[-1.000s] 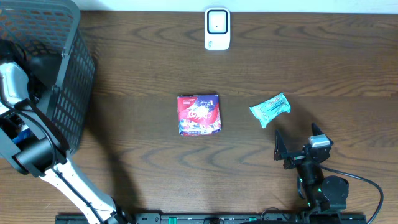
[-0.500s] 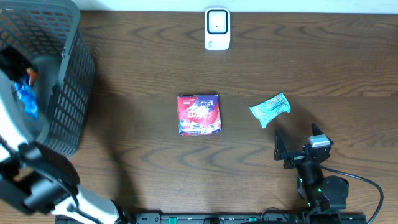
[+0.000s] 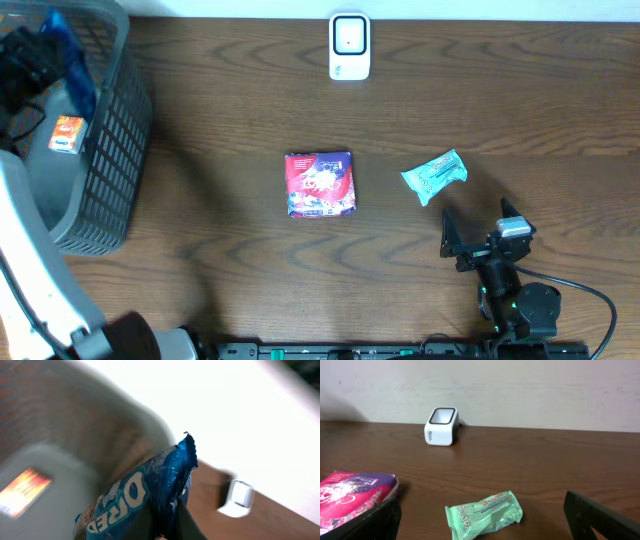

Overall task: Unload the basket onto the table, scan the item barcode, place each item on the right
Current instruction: 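Grasp the blue Oreo pack in the basket and lift it, then carry the Oreo pack right and drop it beside the green wipes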

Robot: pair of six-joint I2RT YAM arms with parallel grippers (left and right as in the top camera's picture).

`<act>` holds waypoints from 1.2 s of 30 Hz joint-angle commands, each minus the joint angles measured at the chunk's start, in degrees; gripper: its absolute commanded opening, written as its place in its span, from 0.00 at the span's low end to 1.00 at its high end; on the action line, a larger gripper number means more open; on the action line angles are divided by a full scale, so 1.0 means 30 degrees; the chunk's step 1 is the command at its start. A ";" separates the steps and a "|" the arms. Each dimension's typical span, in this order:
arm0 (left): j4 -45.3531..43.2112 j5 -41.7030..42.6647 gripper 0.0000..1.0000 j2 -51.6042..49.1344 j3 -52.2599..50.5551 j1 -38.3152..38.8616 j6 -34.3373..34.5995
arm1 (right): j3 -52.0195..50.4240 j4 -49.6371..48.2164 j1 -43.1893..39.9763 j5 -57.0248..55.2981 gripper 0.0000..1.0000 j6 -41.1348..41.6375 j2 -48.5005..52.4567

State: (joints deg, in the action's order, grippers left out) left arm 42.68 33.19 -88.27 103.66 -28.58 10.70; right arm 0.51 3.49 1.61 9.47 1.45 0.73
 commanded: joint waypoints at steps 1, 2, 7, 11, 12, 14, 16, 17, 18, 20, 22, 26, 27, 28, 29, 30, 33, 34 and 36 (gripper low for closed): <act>-0.0750 0.1807 0.07 0.1530 0.0168 0.1377 0.0175 | -0.0051 0.0029 -0.0255 0.0175 0.99 -0.0138 -0.0080; -0.0940 0.1807 0.07 0.1785 0.0168 0.1734 0.0175 | -0.0051 0.0029 -0.0255 0.0175 0.99 -0.0138 -0.0080; -0.1639 0.1800 0.07 0.3242 0.0168 0.3803 0.0160 | -0.0051 0.0029 -0.0255 0.0175 0.99 -0.0138 -0.0080; -0.1836 0.1807 0.08 0.4204 0.0168 0.5508 0.0168 | -0.0051 0.0029 -0.0255 0.0175 0.99 -0.0138 -0.0080; -0.1836 0.1800 0.07 0.4386 0.0168 0.6054 0.0168 | -0.0051 0.0029 -0.0255 0.0175 0.99 -0.0138 -0.0080; -0.1821 0.1800 0.07 0.4532 0.0168 0.7278 0.0168 | -0.0051 0.0029 -0.0255 0.0175 0.99 -0.0138 -0.0080; -0.1814 0.1800 0.07 0.4408 0.0138 0.8816 0.0160 | -0.0051 0.0029 -0.0255 0.0175 0.99 -0.0138 -0.0080; -0.1821 0.1792 0.07 0.4262 0.0124 0.9391 0.0160 | -0.0051 0.0029 -0.0255 0.0175 0.99 -0.0138 -0.0080; -0.1814 0.1792 0.07 0.4014 0.0124 1.0061 0.0160 | -0.0051 0.0029 -0.0255 0.0175 0.99 -0.0138 -0.0080; -0.1814 0.1778 0.07 0.3381 0.0124 1.1118 0.0160 | -0.0051 0.0029 -0.0255 0.0175 0.99 -0.0138 -0.0080; -0.1814 0.1588 0.07 0.2579 0.0124 1.2007 0.0160 | -0.0051 0.0029 -0.0255 0.0175 0.99 -0.0138 -0.0080; -0.1836 0.1581 0.07 0.0109 0.0124 1.3624 0.0160 | -0.0051 0.0029 -0.0255 0.0175 0.99 -0.0138 -0.0080; -0.1851 0.1588 0.07 -0.0546 0.0124 1.3930 0.0168 | -0.0051 0.0029 -0.0255 0.0175 0.99 -0.0138 -0.0080; -0.1858 0.1588 0.07 -0.1137 0.0124 1.4207 0.0168 | -0.0051 0.0029 -0.0255 0.0175 0.99 -0.0138 -0.0080; -0.1865 0.1588 0.07 -0.1800 0.0124 1.4520 0.0168 | -0.0051 0.0029 -0.0255 0.0175 0.99 -0.0138 -0.0080; -0.1894 0.1596 0.07 -0.2361 0.0124 1.4790 0.0168 | -0.0051 0.0029 -0.0255 0.0175 0.99 -0.0138 -0.0080; -0.2033 0.1596 0.07 -0.4204 0.0124 1.5810 0.0160 | -0.0051 0.0029 -0.0255 0.0175 0.99 -0.0138 -0.0080; -0.2142 0.1596 0.07 -0.4692 0.0124 1.6116 0.0160 | -0.0051 0.0029 -0.0255 0.0175 0.99 -0.0138 -0.0080; -0.2404 0.1603 0.07 -0.5632 0.0124 1.6779 -0.0153 | -0.0051 0.0029 -0.0255 0.0175 0.99 -0.0138 -0.0080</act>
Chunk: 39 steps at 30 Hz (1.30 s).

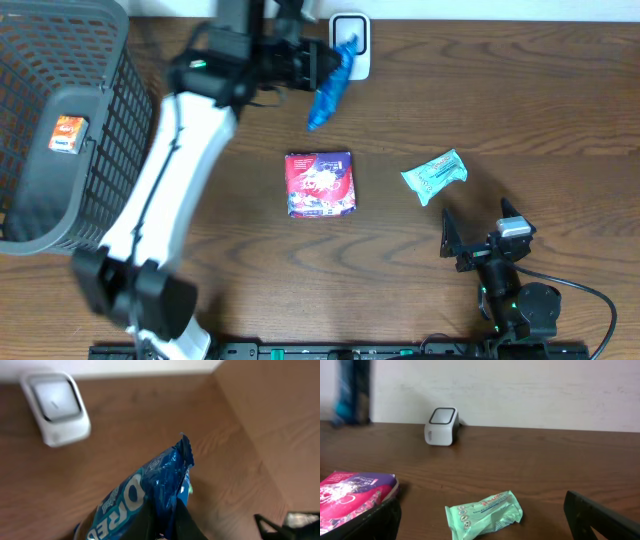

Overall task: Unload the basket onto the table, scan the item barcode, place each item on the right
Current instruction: 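Carry the Oreo pack right and drop it beside the green wipes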

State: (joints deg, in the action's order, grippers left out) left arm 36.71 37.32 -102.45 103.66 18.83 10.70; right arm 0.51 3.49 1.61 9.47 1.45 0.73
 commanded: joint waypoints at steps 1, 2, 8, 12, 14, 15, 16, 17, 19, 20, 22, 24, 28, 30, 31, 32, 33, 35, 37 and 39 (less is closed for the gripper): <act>-0.0510 0.0233 0.07 -0.1326 0.0124 0.1319 -0.0466 | -0.0051 0.0029 -0.0255 0.0175 0.99 -0.0138 -0.0080; -0.0583 0.0226 0.07 -0.1654 0.0124 0.1617 -0.0816 | -0.0051 0.0029 -0.0255 0.0175 0.99 -0.0138 -0.0080; -0.0634 0.0204 0.41 -0.3147 0.0124 0.3344 -0.1996 | -0.0051 0.0029 -0.0255 0.0175 0.99 -0.0138 -0.0080; -0.0678 0.0211 0.61 -0.3147 0.0124 0.3468 -0.1989 | -0.0051 0.0029 -0.0255 0.0175 0.99 -0.0138 -0.0080; -0.0699 0.0211 0.66 -0.3140 0.0124 0.3388 -0.1989 | -0.0051 0.0029 -0.0255 0.0175 0.99 -0.0138 -0.0080; -0.0699 0.0211 0.67 -0.3140 0.0124 0.3366 -0.1982 | -0.0051 0.0029 -0.0255 0.0175 0.99 -0.0138 -0.0080; -0.0699 0.0211 0.67 -0.3140 0.0124 0.3330 -0.1989 | -0.0051 0.0029 -0.0255 0.0175 0.99 -0.0138 -0.0080; -0.0699 0.0211 0.68 -0.3140 0.0124 0.3293 -0.1982 | -0.0051 0.0029 -0.0255 0.0175 0.99 -0.0138 -0.0080; -0.0707 0.0211 0.68 -0.3126 0.0131 0.3220 -0.1974 | -0.0051 0.0029 -0.0255 0.0175 0.99 -0.0138 -0.0080; -0.0707 0.0211 0.67 -0.3089 0.0131 0.3140 -0.1974 | -0.0051 0.0029 -0.0255 0.0175 0.99 -0.0138 -0.0080; -0.0707 0.0211 0.67 -0.2973 0.0131 0.2914 -0.1974 | -0.0051 0.0029 -0.0255 0.0175 0.99 -0.0138 -0.0080; -0.0699 0.0211 0.68 -0.2703 0.0131 0.2535 -0.1967 | -0.0051 0.0029 -0.0255 0.0175 0.99 -0.0138 -0.0080; -0.0692 0.0211 0.67 -0.1858 0.0138 0.1282 -0.1807 | -0.0051 0.0029 -0.0255 0.0175 0.99 -0.0138 -0.0080; -0.0692 0.0211 0.68 -0.1217 0.0146 0.0437 -0.1086 | -0.0051 0.0029 -0.0255 0.0175 0.99 -0.0138 -0.0080; -0.0692 0.0211 0.67 -0.0823 0.0146 -0.0095 -0.0823 | -0.0051 0.0029 -0.0255 0.0175 0.99 -0.0138 -0.0080; -0.0656 0.0211 0.67 -0.0459 0.0146 -0.0561 -0.0823 | -0.0051 0.0029 -0.0255 0.0175 0.99 -0.0138 -0.0080; -0.0561 0.0204 0.68 0.0000 0.0146 -0.1151 -0.0831 | -0.0051 0.0029 -0.0255 0.0175 0.99 -0.0138 -0.0080; -0.0386 0.0189 0.68 0.0794 0.0146 -0.2375 -0.0831 | -0.0051 0.0029 -0.0255 0.0175 0.99 -0.0138 -0.0080; -0.0182 0.0066 0.68 0.1494 0.0146 -0.3759 -0.0831 | -0.0051 0.0029 -0.0255 0.0175 0.99 -0.0138 -0.0080; 0.0051 -0.0860 0.68 0.2113 0.0146 -0.5319 -0.0823 | -0.0051 0.0029 -0.0255 0.0175 0.99 -0.0138 -0.0080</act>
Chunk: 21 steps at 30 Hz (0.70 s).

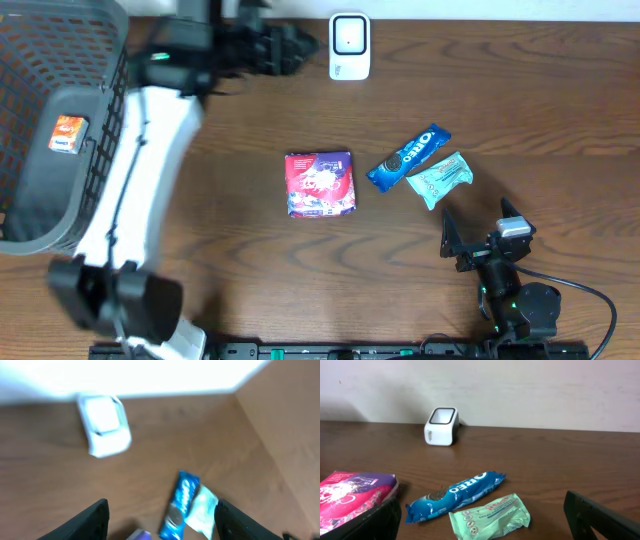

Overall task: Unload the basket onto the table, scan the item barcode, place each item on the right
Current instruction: 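Carry the Oreo pack right and drop it beside the green wipes, then move the left gripper back down into the basket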

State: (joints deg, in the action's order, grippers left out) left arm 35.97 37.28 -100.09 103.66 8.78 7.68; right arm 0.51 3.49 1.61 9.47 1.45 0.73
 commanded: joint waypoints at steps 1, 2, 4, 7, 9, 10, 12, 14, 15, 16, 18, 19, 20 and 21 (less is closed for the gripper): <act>0.0401 -0.1413 0.68 0.1545 0.0146 -0.2608 0.0182 | -0.0051 0.0029 -0.0255 0.0175 0.99 -0.0138 -0.0080; 0.0525 -0.2251 0.68 0.1778 0.0146 -0.3439 0.0182 | -0.0051 0.0029 -0.0255 0.0175 0.99 -0.0138 -0.0080; 0.0940 -0.3971 0.69 0.2106 0.0146 -0.5144 0.0182 | -0.0051 0.0029 -0.0255 0.0175 0.99 -0.0138 -0.0080; 0.1829 -0.6222 0.68 0.2193 0.0146 -0.7176 0.0182 | -0.0051 0.0029 -0.0255 0.0175 0.99 -0.0138 -0.0080; 0.2667 -0.8145 0.69 0.2127 0.0146 -0.8473 0.0175 | -0.0051 0.0029 -0.0255 0.0175 0.99 -0.0138 -0.0080; 0.3082 -0.9056 0.68 0.2098 0.0146 -0.9041 0.0182 | -0.0051 0.0029 -0.0255 0.0175 0.99 -0.0138 -0.0080; 0.3905 -1.0564 0.68 0.2047 0.0146 -1.0280 0.0182 | -0.0051 0.0029 -0.0255 0.0175 0.99 -0.0138 -0.0080; 0.4364 -1.1030 0.68 0.2033 0.0138 -1.1395 0.0182 | -0.0051 0.0029 -0.0255 0.0175 0.99 -0.0138 -0.0080; 0.4408 -1.1016 0.68 0.2025 0.0138 -1.1832 0.0189 | -0.0051 0.0029 -0.0255 0.0175 0.99 -0.0138 -0.0080; 0.4415 -1.1009 0.63 0.1996 0.0138 -1.2356 0.0197 | -0.0051 0.0029 -0.0255 0.0175 0.99 -0.0138 -0.0080; 0.4379 -1.1009 0.60 0.1916 0.0138 -1.3129 0.0197 | -0.0051 0.0029 -0.0255 0.0175 0.99 -0.0138 -0.0080; 0.4328 -1.1016 0.60 0.1836 0.0124 -1.3449 0.0197 | -0.0051 0.0029 -0.0255 0.0175 0.99 -0.0146 -0.0080; 0.4328 -1.1009 0.60 0.1749 0.0124 -1.3653 0.0189 | -0.0051 0.0029 -0.0255 0.0175 0.99 -0.0138 -0.0080; 0.4313 -1.1009 0.60 0.1617 0.0124 -1.3843 0.0189 | -0.0051 0.0029 -0.0255 0.0175 0.99 -0.0138 -0.0080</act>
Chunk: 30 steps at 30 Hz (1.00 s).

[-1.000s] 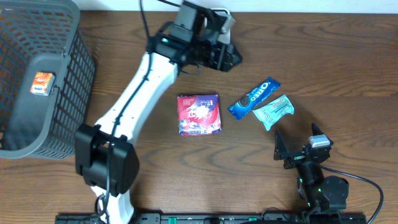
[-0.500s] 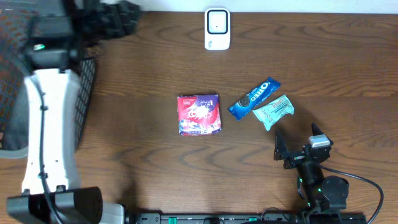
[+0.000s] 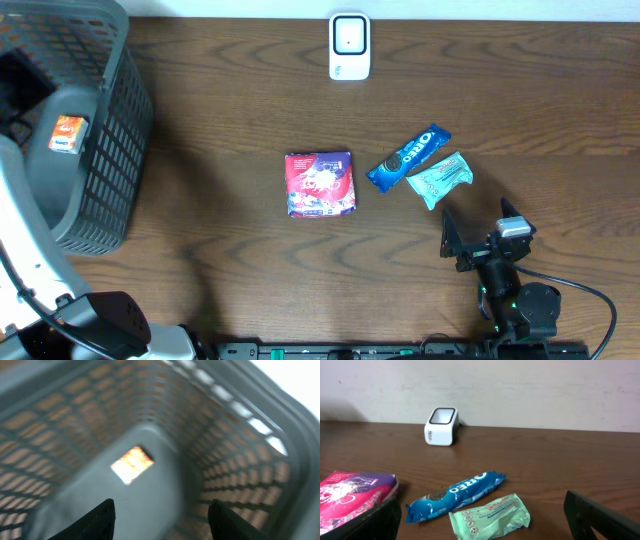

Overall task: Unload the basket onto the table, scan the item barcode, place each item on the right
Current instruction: 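Move the left gripper back down into the basket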

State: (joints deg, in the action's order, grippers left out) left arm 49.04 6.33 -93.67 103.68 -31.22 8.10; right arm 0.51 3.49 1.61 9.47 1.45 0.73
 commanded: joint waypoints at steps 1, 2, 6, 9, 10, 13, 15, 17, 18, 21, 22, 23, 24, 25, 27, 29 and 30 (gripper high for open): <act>-0.0080 -0.0692 0.60 -0.0670 0.0117 -0.0583 0.0051 | -0.0051 0.0029 -0.0255 0.0175 0.99 -0.0138 -0.0080; -0.0153 -0.0692 0.60 -0.0823 0.0117 -0.0627 0.0044 | -0.0051 0.0029 -0.0255 0.0175 0.99 -0.0138 -0.0080; -0.0634 -0.0721 0.60 -0.2040 0.0117 -0.0627 0.0029 | -0.0051 0.0029 -0.0255 0.0175 0.99 -0.0138 -0.0080; -0.0998 -0.0699 0.60 -0.3271 0.0117 -0.0619 0.0036 | -0.0051 0.0029 -0.0255 0.0175 0.99 -0.0138 -0.0080; -0.1086 -0.0699 0.60 -0.3840 0.0117 -0.0605 0.0029 | -0.0051 0.0029 -0.0255 0.0175 0.99 -0.0138 -0.0080; -0.0925 -0.0707 0.60 -0.5362 0.0117 -0.0605 0.0015 | -0.0051 0.0029 -0.0255 0.0175 0.99 -0.0138 -0.0080; -0.0743 -0.0707 0.60 -0.6215 0.0117 -0.0605 -0.0233 | -0.0051 0.0029 -0.0255 0.0175 0.99 -0.0138 -0.0080; -0.0656 -0.0962 0.60 -0.7045 0.0117 -0.0568 -0.0335 | -0.0051 0.0029 -0.0255 0.0175 0.99 -0.0138 -0.0080; -0.0685 -0.1107 0.60 -0.7366 0.0117 -0.0561 -0.0357 | -0.0051 0.0029 -0.0255 0.0175 0.99 -0.0138 -0.0080; -0.1122 -0.1501 0.60 -0.8313 0.0117 -0.0437 -0.1392 | -0.0051 0.0029 -0.0255 0.0175 0.99 -0.0138 -0.0080; -0.1282 -0.1501 0.60 -0.8531 0.0109 -0.0401 -0.1807 | -0.0051 0.0029 -0.0255 0.0175 0.99 -0.0138 -0.0080; -0.1494 -0.1494 0.60 -0.8714 0.0109 -0.0386 -0.2208 | -0.0051 0.0029 -0.0255 0.0175 0.99 -0.0138 -0.0080; -0.1792 -0.1494 0.60 -0.8918 0.0117 -0.0372 -0.2579 | -0.0051 0.0029 -0.0255 0.0175 0.99 -0.0138 -0.0080; -0.2113 -0.1494 0.60 -0.9056 0.0117 -0.0364 -0.2936 | -0.0051 0.0029 -0.0255 0.0175 0.99 -0.0138 -0.0080; -0.2718 -0.1494 0.60 -0.9245 0.0117 -0.0372 -0.3534 | -0.0051 0.0029 -0.0255 0.0175 0.99 -0.0138 -0.0080; -0.3279 -0.1486 0.60 -0.9369 0.0117 -0.0372 -0.4204 | -0.0051 0.0029 -0.0255 0.0175 0.99 -0.0138 -0.0080; -0.3497 -0.1486 0.60 -0.9420 0.0109 -0.0372 -0.4517 | -0.0051 0.0029 -0.0255 0.0175 0.99 -0.0138 -0.0080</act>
State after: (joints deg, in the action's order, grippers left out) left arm 39.81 2.68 -120.88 103.68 -32.40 -0.19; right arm 0.51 3.49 1.61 9.47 1.45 0.73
